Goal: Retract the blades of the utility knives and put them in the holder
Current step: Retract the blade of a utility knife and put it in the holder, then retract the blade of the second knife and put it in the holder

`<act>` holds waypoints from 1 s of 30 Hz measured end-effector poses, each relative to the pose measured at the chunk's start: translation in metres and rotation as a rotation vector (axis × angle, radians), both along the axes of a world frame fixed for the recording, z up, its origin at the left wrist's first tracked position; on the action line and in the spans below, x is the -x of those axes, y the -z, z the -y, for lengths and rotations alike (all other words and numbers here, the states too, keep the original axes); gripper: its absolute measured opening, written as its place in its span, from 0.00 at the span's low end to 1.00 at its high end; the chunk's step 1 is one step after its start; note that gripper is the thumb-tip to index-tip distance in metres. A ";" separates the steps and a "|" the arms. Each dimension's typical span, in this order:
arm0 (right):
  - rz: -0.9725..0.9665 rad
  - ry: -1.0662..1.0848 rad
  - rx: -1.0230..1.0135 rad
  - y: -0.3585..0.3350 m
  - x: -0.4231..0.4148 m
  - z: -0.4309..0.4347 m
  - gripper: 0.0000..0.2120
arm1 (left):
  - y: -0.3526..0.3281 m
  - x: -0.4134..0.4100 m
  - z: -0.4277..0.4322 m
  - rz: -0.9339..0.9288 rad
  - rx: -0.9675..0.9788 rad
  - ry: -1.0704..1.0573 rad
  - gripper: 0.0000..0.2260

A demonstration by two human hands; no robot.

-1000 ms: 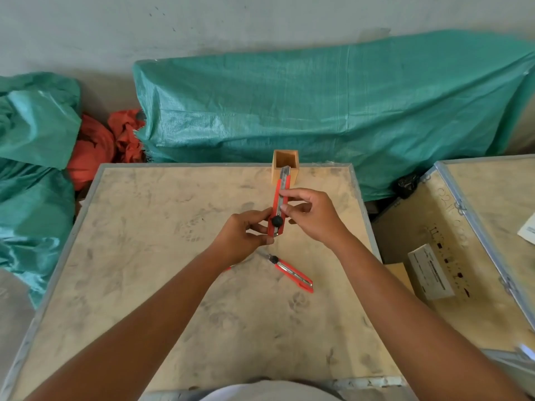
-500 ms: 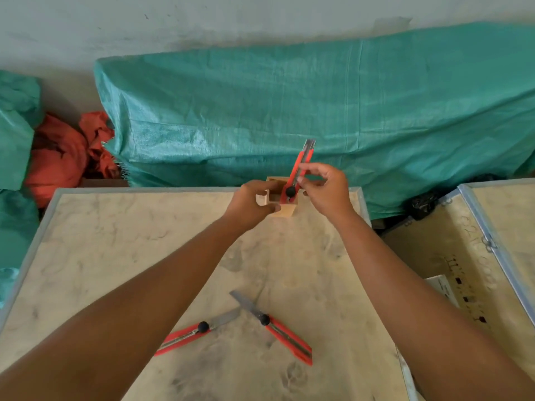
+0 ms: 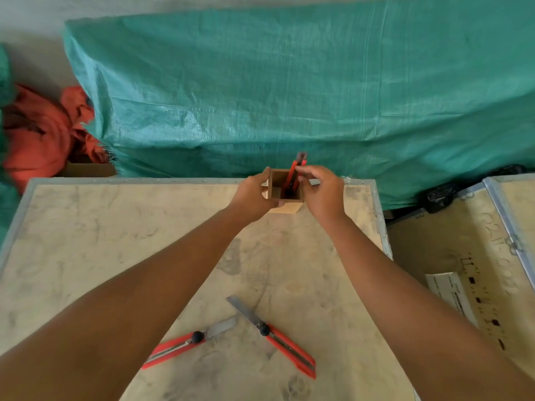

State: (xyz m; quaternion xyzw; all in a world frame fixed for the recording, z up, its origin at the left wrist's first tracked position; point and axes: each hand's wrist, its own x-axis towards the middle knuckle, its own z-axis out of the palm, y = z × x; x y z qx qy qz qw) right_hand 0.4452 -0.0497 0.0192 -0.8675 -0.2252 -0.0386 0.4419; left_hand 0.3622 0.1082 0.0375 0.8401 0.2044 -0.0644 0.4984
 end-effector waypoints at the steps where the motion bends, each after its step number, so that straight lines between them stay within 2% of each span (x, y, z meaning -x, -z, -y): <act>1: -0.014 -0.004 0.006 -0.001 0.001 0.000 0.15 | 0.000 0.001 0.001 0.001 0.018 -0.012 0.40; 6: -0.146 -0.026 0.018 -0.013 0.019 0.007 0.18 | -0.005 0.009 0.004 0.047 0.084 -0.036 0.28; 13: -0.152 -0.020 -0.005 -0.039 0.073 0.013 0.17 | -0.032 0.058 0.007 0.022 0.063 -0.126 0.35; 16: -0.197 -0.026 -0.011 -0.054 0.112 0.009 0.16 | -0.044 0.095 0.000 0.045 0.029 -0.137 0.33; 20: -0.318 -0.045 -0.020 -0.055 0.173 -0.001 0.15 | -0.049 0.161 -0.017 0.031 -0.036 -0.104 0.25; 23: -0.486 -0.020 -0.001 -0.044 0.222 -0.014 0.14 | -0.042 0.215 -0.035 -0.027 -0.017 -0.109 0.21; 30: -0.773 0.037 0.005 -0.001 0.337 -0.039 0.11 | -0.003 0.321 -0.056 -0.171 0.033 -0.115 0.19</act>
